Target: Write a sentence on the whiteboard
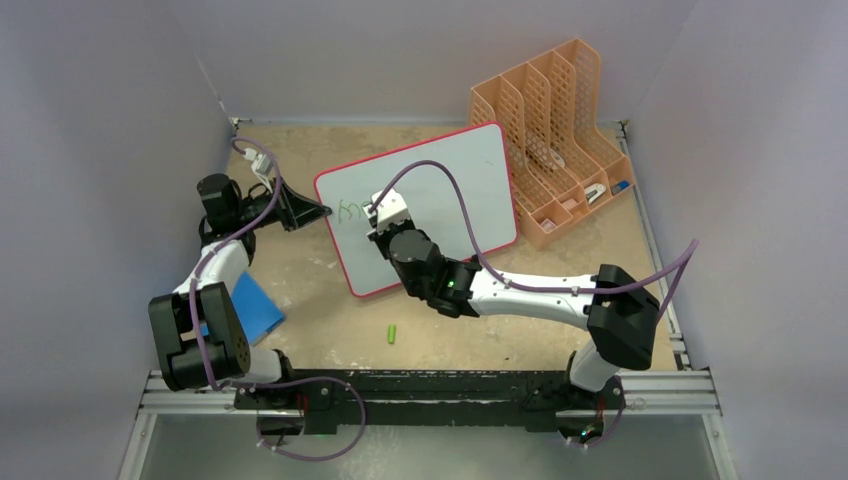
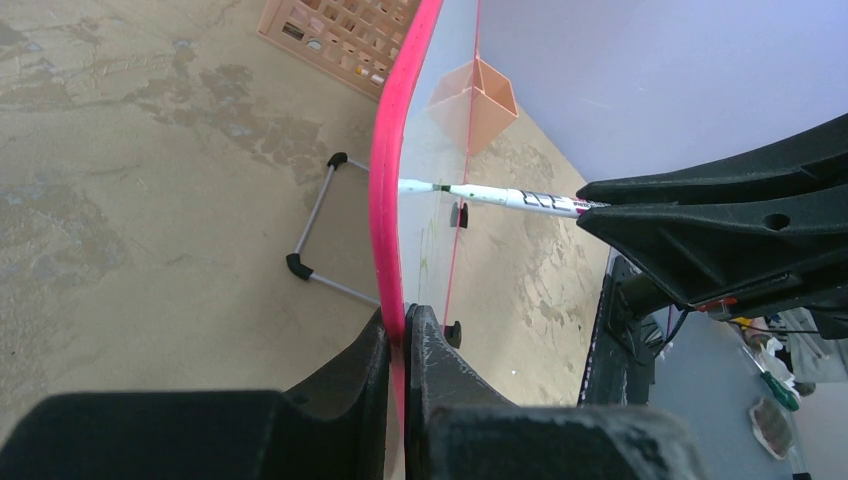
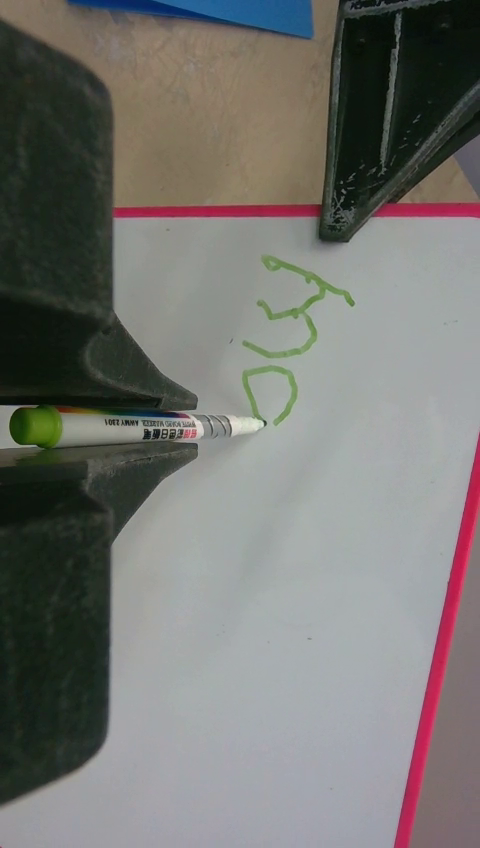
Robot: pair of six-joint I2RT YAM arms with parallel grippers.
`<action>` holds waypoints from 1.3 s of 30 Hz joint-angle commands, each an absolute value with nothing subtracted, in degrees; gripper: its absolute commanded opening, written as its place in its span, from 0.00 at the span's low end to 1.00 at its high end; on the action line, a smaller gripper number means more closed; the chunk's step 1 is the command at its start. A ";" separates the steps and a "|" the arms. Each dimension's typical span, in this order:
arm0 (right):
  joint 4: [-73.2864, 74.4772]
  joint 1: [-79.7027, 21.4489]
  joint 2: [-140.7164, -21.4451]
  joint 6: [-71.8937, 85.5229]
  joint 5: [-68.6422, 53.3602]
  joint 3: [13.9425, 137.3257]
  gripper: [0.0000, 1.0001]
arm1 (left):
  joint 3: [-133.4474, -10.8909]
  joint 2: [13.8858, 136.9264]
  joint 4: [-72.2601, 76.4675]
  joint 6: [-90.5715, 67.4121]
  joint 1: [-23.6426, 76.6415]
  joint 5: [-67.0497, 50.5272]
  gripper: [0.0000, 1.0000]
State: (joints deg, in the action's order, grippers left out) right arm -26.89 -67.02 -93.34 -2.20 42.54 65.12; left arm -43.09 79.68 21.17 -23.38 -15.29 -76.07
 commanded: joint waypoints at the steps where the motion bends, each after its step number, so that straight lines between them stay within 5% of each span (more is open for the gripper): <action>1: -29.53 -65.74 -93.24 -3.77 44.32 67.57 0.00 | -43.59 78.40 21.36 -21.35 -14.12 -77.78 0.00; 39: -24.08 -65.99 -91.80 -0.43 38.79 65.70 0.00 | -43.59 78.41 21.53 -21.53 -14.14 -77.63 0.00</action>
State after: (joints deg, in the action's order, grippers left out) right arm -26.15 -66.46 -93.30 -1.52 40.66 65.65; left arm -43.09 79.68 21.12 -23.38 -15.29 -75.99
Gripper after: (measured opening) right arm 0.147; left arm 0.031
